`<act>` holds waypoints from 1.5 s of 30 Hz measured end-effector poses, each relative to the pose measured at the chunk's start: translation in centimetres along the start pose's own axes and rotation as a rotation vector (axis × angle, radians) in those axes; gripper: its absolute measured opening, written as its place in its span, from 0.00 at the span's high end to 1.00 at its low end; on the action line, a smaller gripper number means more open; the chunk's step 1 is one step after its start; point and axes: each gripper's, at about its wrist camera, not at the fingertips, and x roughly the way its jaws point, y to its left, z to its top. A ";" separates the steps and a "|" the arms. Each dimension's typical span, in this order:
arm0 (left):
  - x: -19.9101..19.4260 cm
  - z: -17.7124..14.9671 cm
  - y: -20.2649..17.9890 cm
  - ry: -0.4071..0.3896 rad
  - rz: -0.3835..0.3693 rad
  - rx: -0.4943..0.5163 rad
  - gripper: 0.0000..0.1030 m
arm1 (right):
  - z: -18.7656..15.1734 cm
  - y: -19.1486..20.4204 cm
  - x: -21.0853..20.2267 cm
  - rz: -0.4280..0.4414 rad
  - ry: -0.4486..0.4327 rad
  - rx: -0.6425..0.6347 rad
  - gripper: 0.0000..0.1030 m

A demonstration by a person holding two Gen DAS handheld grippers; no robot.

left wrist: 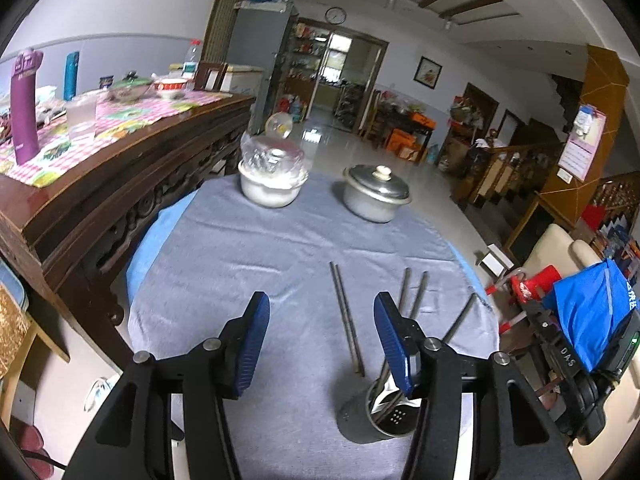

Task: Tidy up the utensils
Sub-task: 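Withdraw both open grippers from the holder and move toward the cloth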

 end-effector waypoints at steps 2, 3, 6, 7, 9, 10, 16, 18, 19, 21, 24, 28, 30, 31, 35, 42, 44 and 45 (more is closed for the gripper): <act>0.5 -0.1 0.4 0.014 0.008 -0.006 0.46 | 0.0 -0.3 0.3 -0.008 0.009 0.004 0.91; 0.8 -0.1 0.5 0.021 0.012 -0.008 0.46 | -0.1 -0.4 0.5 -0.013 0.012 0.005 0.91; 1.4 -0.3 0.8 0.039 0.026 -0.006 0.46 | -0.2 -0.8 1.0 -0.023 0.025 0.008 0.91; 1.7 -0.3 0.9 0.047 0.031 -0.004 0.45 | -0.3 -0.9 1.3 -0.026 0.032 0.008 0.91; 2.2 -0.4 1.0 0.059 0.041 -0.001 0.45 | -0.4 -1.1 1.7 -0.032 0.046 0.010 0.91; 2.5 -0.5 1.1 0.065 0.047 0.000 0.45 | -0.5 -1.1 1.9 -0.033 0.053 0.011 0.91; 3.8 -0.9 1.4 0.095 0.099 0.013 0.40 | -1.0 -1.5 2.3 -0.046 0.085 0.017 0.85; 4.1 -1.0 1.4 0.093 0.128 0.024 0.39 | -1.1 -1.8 2.3 -0.050 0.091 0.021 0.85; 4.1 -1.1 1.4 0.092 0.141 0.029 0.38 | -1.2 -1.9 2.3 -0.051 0.096 0.024 0.85; 4.5 -1.3 1.5 0.093 0.182 0.043 0.37 | -1.3 -2.1 2.4 -0.053 0.106 0.032 0.85; 4.8 -1.6 1.5 0.093 0.222 0.060 0.37 | -1.5 -2.2 2.5 -0.048 0.125 0.039 0.85; 5.0 -2.0 1.6 0.091 0.253 0.079 0.36 | -2.1 -1.8 2.8 -0.041 0.155 0.026 0.85; 5.1 -2.1 1.5 0.089 0.269 0.091 0.36 | -2.4 -1.6 2.9 -0.044 0.165 0.013 0.85; 5.1 -2.3 1.5 0.088 0.276 0.097 0.36 | -2.5 -1.6 2.9 -0.045 0.169 0.013 0.85; 5.3 -2.4 1.7 0.092 0.281 0.102 0.35 | -2.8 -1.5 3.3 -0.045 0.185 0.017 0.85; 6.0 -2.6 2.1 0.105 0.288 0.102 0.35 | -3.4 -1.6 4.3 -0.055 0.217 0.017 0.85; 6.4 -2.7 2.3 0.113 0.290 0.102 0.35 | -3.6 -1.8 4.6 -0.061 0.227 0.020 0.85; 6.5 -2.8 2.3 0.117 0.291 0.102 0.35 | -3.7 -1.9 4.7 -0.064 0.233 0.025 0.85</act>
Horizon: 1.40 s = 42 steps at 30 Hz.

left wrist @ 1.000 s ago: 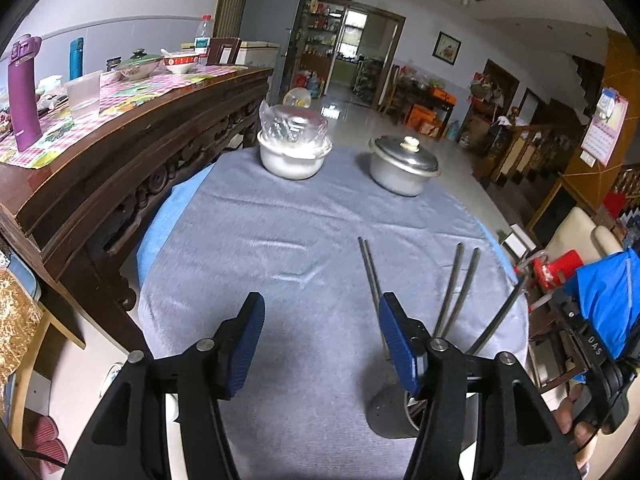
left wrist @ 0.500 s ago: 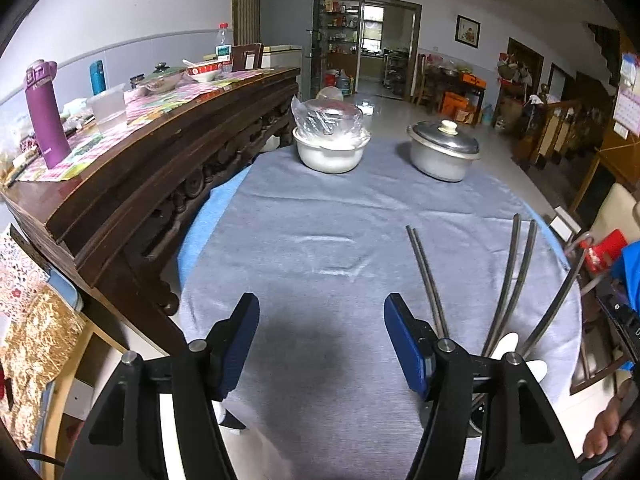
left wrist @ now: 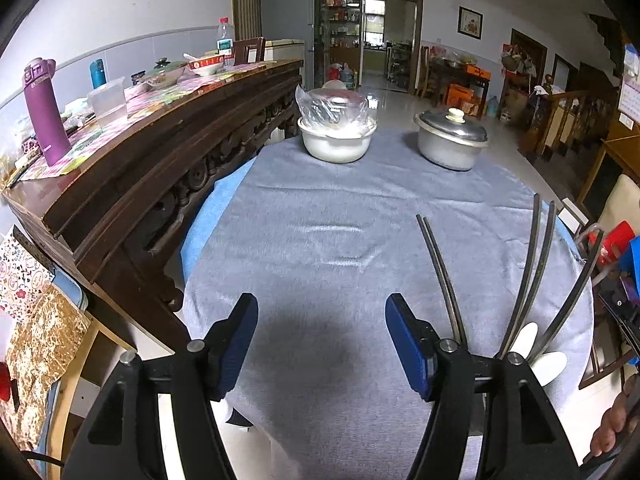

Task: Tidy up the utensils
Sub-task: 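Withdraw both open grippers from the holder and move toward the cloth, then approach the last dark chopsticks on the cloth with both grippers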

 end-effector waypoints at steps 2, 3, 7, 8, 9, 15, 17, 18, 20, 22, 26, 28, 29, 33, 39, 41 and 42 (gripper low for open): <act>0.4 -0.1 0.0 0.008 0.004 0.003 0.35 | 0.0 -0.3 0.4 -0.003 0.013 0.012 0.85; 0.5 -0.2 -0.1 0.011 0.006 0.004 0.35 | -0.1 -0.5 0.6 -0.004 0.019 0.018 0.85; 1.3 -0.4 -0.2 0.027 0.015 0.010 0.35 | -0.4 -0.9 1.3 -0.014 0.037 0.022 0.85; 1.6 -0.5 -0.2 0.032 0.016 0.011 0.35 | -0.4 -1.0 1.5 -0.017 0.041 0.022 0.85; 1.8 -0.6 -0.2 0.038 0.019 0.012 0.35 | -0.5 -1.2 1.8 -0.021 0.047 0.023 0.85; 3.4 -1.1 -0.2 0.073 0.036 0.015 0.35 | -0.9 -1.7 2.7 -0.030 0.070 0.028 0.85; 3.8 -1.2 -0.2 0.081 0.041 0.016 0.35 | -1.0 -1.8 3.1 -0.033 0.077 0.030 0.85; 4.0 -1.3 -0.1 0.084 0.042 0.016 0.35 | -1.0 -1.9 3.2 -0.033 0.081 0.031 0.85; 4.4 -1.3 -0.2 0.094 0.041 0.015 0.35 | -1.1 -2.0 3.5 -0.034 0.087 0.034 0.85; 4.9 -1.4 -0.2 0.105 0.043 0.016 0.35 | -1.3 -2.1 3.9 -0.036 0.094 0.034 0.85; 5.8 -1.4 -0.1 0.123 0.048 0.013 0.35 | -1.5 -2.3 4.6 -0.038 0.108 0.033 0.85; 6.3 -1.4 0.0 0.132 0.050 0.011 0.35 | -1.6 -2.3 4.9 -0.036 0.114 0.033 0.85; 6.5 -1.3 0.0 0.137 0.052 0.011 0.35 | -1.7 -2.3 5.1 -0.035 0.117 0.032 0.85; 7.5 -1.0 -0.3 0.147 0.056 0.016 0.35 | -1.8 -2.6 5.8 -0.033 0.128 0.033 0.85; 9.3 -0.3 -1.3 0.147 0.063 0.043 0.35 | -1.9 -3.6 6.9 -0.034 0.142 0.052 0.85; 10.3 0.0 -1.8 0.147 0.056 0.054 0.35 | -1.9 -4.0 7.3 -0.036 0.149 0.059 0.85; 10.7 0.2 -2.0 0.145 0.054 0.057 0.35 | -2.0 -4.3 7.5 -0.036 0.154 0.064 0.85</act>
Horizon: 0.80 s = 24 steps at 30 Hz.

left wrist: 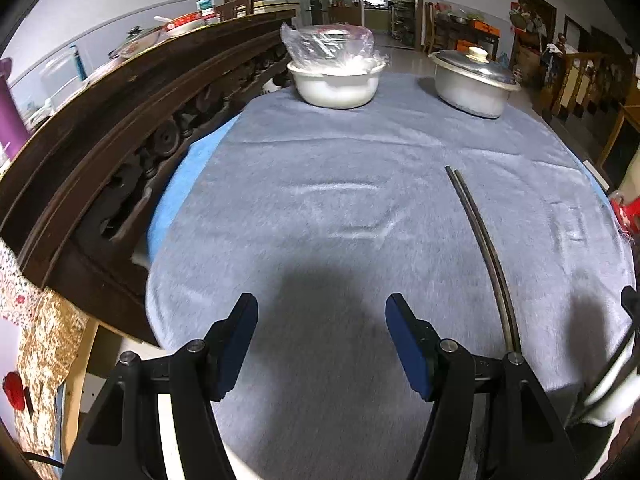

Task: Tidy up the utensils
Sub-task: 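Approach the last dark chopsticks on the cloth with both grippers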

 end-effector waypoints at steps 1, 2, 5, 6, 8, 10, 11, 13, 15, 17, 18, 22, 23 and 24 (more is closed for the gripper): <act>0.4 0.3 -0.3 -0.002 -0.003 0.004 0.35 | 0.0 -0.2 0.2 0.000 0.003 0.003 0.85; 0.9 0.7 -0.6 -0.005 -0.015 0.011 0.35 | 0.0 -0.4 0.4 0.001 0.006 0.006 0.85; 2.0 1.9 -1.4 -0.016 -0.052 0.011 0.35 | 0.1 -0.8 0.9 0.008 0.012 0.010 0.85; 2.4 2.3 -1.7 -0.019 -0.070 0.009 0.35 | 0.1 -1.0 1.1 0.012 0.013 0.010 0.85; 3.1 3.4 -2.3 -0.025 -0.114 0.004 0.35 | 0.1 -1.3 1.2 0.018 0.015 0.012 0.85; 3.8 4.3 -3.1 -0.037 -0.157 0.005 0.35 | 0.2 -1.5 1.4 0.030 0.013 0.014 0.85; 4.3 4.8 -3.6 -0.042 -0.177 0.010 0.35 | 0.3 -1.5 1.5 0.032 0.013 0.014 0.85; 5.0 5.6 -4.6 -0.050 -0.215 0.025 0.35 | 0.4 -1.6 1.8 0.040 0.013 0.012 0.85; 6.0 6.4 -5.9 -0.050 -0.248 0.051 0.35 | 0.5 -1.7 2.1 0.042 0.015 0.012 0.85; 7.4 7.0 -7.1 -0.027 -0.254 0.080 0.35 | 0.6 -2.0 2.5 0.046 0.021 0.017 0.85; 8.0 7.3 -7.6 -0.020 -0.259 0.090 0.35 | 0.7 -2.1 2.7 0.047 0.025 0.019 0.85; 10.4 8.0 -9.3 0.022 -0.262 0.111 0.35 | 0.9 -2.7 3.3 0.044 0.033 0.031 0.85; 11.0 8.1 -9.6 0.033 -0.264 0.115 0.35 | 1.0 -2.8 3.4 0.043 0.034 0.033 0.85; 11.3 8.2 -9.8 0.040 -0.264 0.116 0.35 | 1.1 -2.9 3.5 0.042 0.035 0.035 0.85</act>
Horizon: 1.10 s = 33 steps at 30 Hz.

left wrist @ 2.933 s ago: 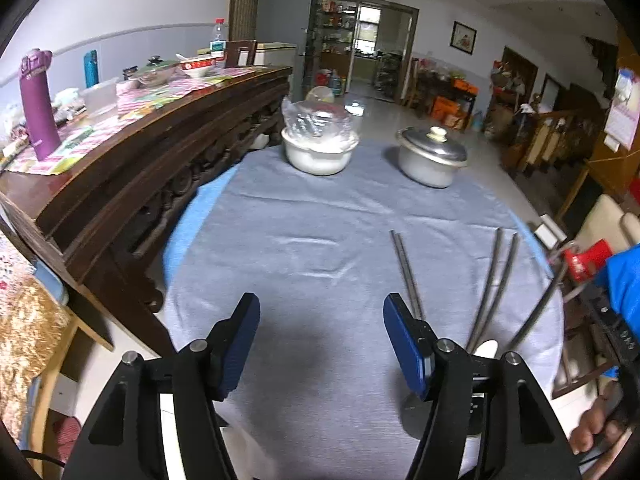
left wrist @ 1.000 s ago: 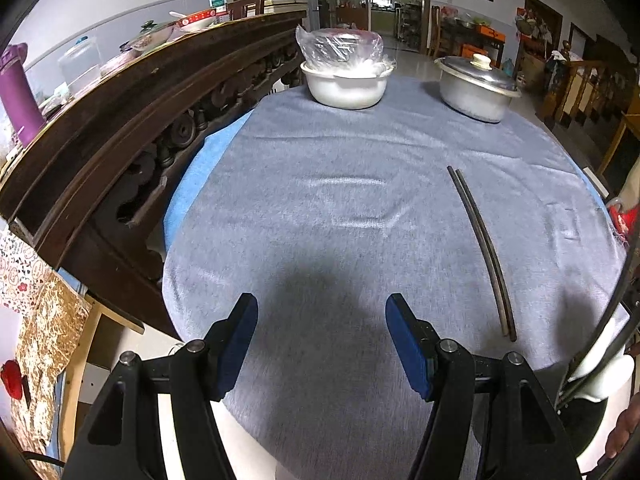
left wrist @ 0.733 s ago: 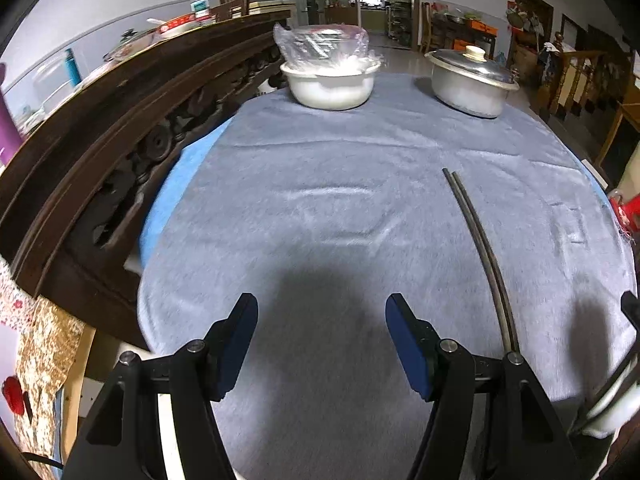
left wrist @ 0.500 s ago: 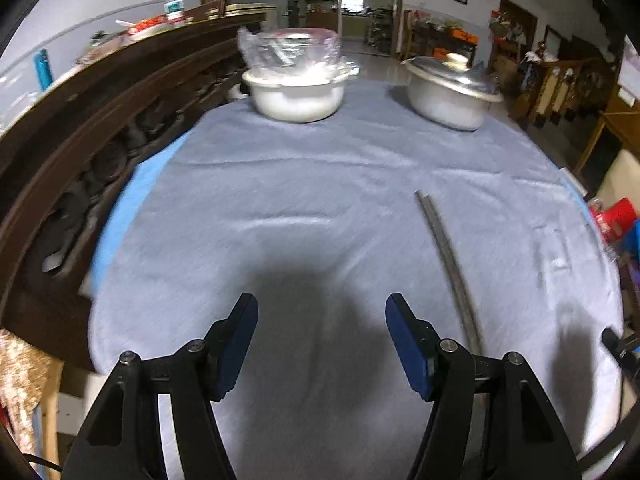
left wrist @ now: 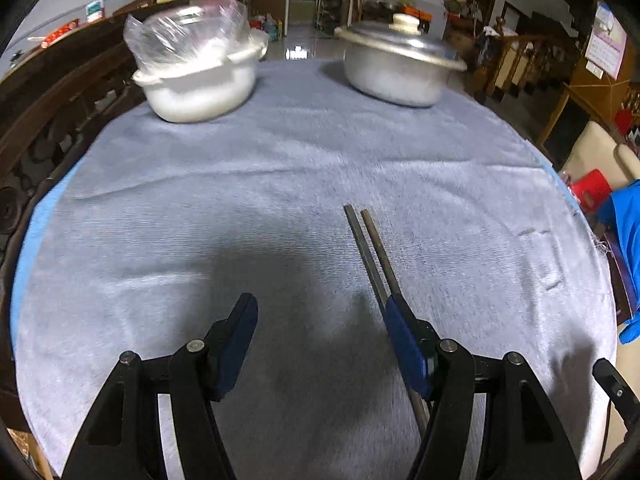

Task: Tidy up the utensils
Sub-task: 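Approach the last dark chopsticks on the cloth with both grippers, then grasp one chopstick with the left gripper while the right gripper grasps another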

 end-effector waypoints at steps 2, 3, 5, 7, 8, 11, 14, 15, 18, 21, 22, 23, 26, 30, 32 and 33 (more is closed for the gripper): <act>0.9 0.2 -0.3 0.016 -0.006 -0.004 0.35 | 0.1 -0.1 0.2 -0.001 0.001 0.001 0.85; 1.2 0.3 -0.4 0.023 -0.014 -0.004 0.35 | 0.2 -0.1 0.3 -0.002 0.002 0.001 0.85; 1.9 0.5 -0.7 0.033 -0.007 0.005 0.35 | 0.3 -0.2 0.6 -0.002 0.006 0.003 0.85; 2.3 0.5 -0.9 0.042 0.005 0.014 0.35 | 0.4 -0.2 0.9 -0.002 0.010 0.004 0.85; 2.5 0.5 -0.8 0.047 0.006 0.015 0.35 | 0.4 -0.2 1.1 -0.002 0.012 0.005 0.85; 2.9 0.8 -0.9 0.052 -0.005 0.013 0.35 | 0.3 -0.4 1.4 -0.002 0.017 0.010 0.85; 3.3 1.2 -1.1 0.064 -0.001 0.018 0.35 | 0.4 -0.6 1.6 -0.001 0.022 0.019 0.85; 3.5 1.4 -1.2 0.066 0.010 0.023 0.35 | 0.4 -0.7 1.6 -0.001 0.022 0.020 0.85; 4.0 1.7 -2.1 0.076 0.054 0.061 0.34 | 0.4 -0.8 1.7 0.000 0.023 0.024 0.85; 4.3 1.9 -2.3 0.077 0.059 0.065 0.33 | 0.5 -1.0 1.7 0.001 0.023 0.027 0.85; 4.3 2.0 -2.2 0.078 0.057 0.063 0.33 | 0.5 -1.0 1.7 0.001 0.023 0.028 0.85; 4.3 2.0 -2.1 0.078 0.052 0.062 0.33 | 0.5 -1.1 1.7 0.001 0.023 0.030 0.85; 3.8 1.5 -1.8 0.055 0.041 0.086 0.43 | 0.5 -1.1 1.6 0.002 0.022 0.030 0.85; 3.2 1.3 -1.7 0.048 0.004 0.139 0.87 | 0.4 -1.0 1.9 -0.001 0.032 0.026 0.85; 3.0 1.2 -1.0 0.057 -0.032 0.154 0.91 | 0.4 -0.8 1.9 -0.006 0.037 0.021 0.85; 2.8 1.1 -0.8 0.060 -0.048 0.167 0.94 | 0.4 -0.7 1.9 -0.007 0.036 0.017 0.85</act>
